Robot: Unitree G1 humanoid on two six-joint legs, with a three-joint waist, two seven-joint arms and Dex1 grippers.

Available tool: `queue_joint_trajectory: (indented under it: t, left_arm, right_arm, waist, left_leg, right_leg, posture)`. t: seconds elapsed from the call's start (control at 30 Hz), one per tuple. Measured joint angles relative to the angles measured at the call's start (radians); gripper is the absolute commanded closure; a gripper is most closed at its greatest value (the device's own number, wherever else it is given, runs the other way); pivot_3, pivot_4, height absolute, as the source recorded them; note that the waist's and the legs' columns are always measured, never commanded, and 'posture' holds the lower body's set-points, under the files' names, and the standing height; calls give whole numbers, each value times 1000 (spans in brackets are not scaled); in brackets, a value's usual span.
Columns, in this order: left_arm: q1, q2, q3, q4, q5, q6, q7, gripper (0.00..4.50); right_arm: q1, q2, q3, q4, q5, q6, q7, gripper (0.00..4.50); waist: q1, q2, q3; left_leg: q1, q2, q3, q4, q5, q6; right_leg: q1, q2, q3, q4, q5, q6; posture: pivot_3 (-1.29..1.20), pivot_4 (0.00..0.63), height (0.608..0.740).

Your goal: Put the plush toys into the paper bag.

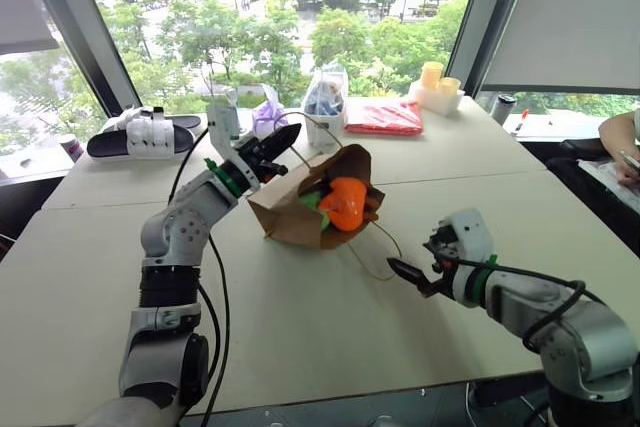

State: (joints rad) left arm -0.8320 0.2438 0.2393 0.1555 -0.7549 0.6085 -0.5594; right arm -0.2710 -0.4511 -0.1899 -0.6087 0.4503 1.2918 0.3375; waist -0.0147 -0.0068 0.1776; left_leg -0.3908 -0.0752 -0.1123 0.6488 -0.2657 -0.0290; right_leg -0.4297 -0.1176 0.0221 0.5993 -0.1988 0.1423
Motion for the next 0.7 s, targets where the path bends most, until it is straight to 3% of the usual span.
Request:
queue_joint_trajectory:
  t: [0.33, 0.43, 0.5, 0.53, 0.67, 0.7]
  left_arm:
    - [0, -4, 1, -2, 1, -4, 0, 4500]
    - [1, -3, 7, -3, 1, -4, 3, 4500]
    - [2, -3, 7, -7, 1, -4, 5, 4500]
    - [2, -3, 7, -9, 1, -4, 5, 4500]
    - [2, -2, 8, -14, 2, -4, 7, 4500]
    - [2, -2, 8, -14, 2, -4, 9, 4500]
  right_arm:
    - [-17, 73, 89, 206, -78, -218, -42, 51]
    - [-31, 78, 115, 284, -102, -287, -40, 874]
    - [-49, 96, 138, 361, -121, -349, -35, 2080]
    - [-51, 99, 142, 373, -125, -360, -35, 2385]
    - [-73, 98, 146, 398, -130, -396, -26, 4447]
    - [-82, 96, 142, 392, -126, -391, -22, 4481]
  waist:
    - [1, 0, 0]
    - [2, 0, 0]
    - [1, 0, 0]
    - [1, 0, 0]
    - [1, 0, 0]
    - [1, 0, 0]
  left_leg:
    - [0, 0, 0, 0, 0, -1]
    - [0, 0, 0, 0, 0, -1]
    - [0, 0, 0, 0, 0, -1]
    - [0, 0, -1, 0, 0, -1]
    - [0, 0, -1, 0, 0, -1]
    - [0, 0, -1, 0, 0, -1]
  right_leg:
    - [0, 0, 0, 0, 0, 0]
    - [0, 0, 0, 0, 0, 0]
    - [0, 0, 0, 0, 0, 0]
    - [0, 0, 0, 0, 0, 0]
    - [0, 0, 0, 0, 0, 0]
    - [0, 0, 0, 0, 0, 0]
  posture:
    - [0, 150, 740]
    - [0, 150, 740]
    - [0, 150, 740]
    - [0, 150, 740]
    - [0, 150, 740]
    - [0, 150, 740]
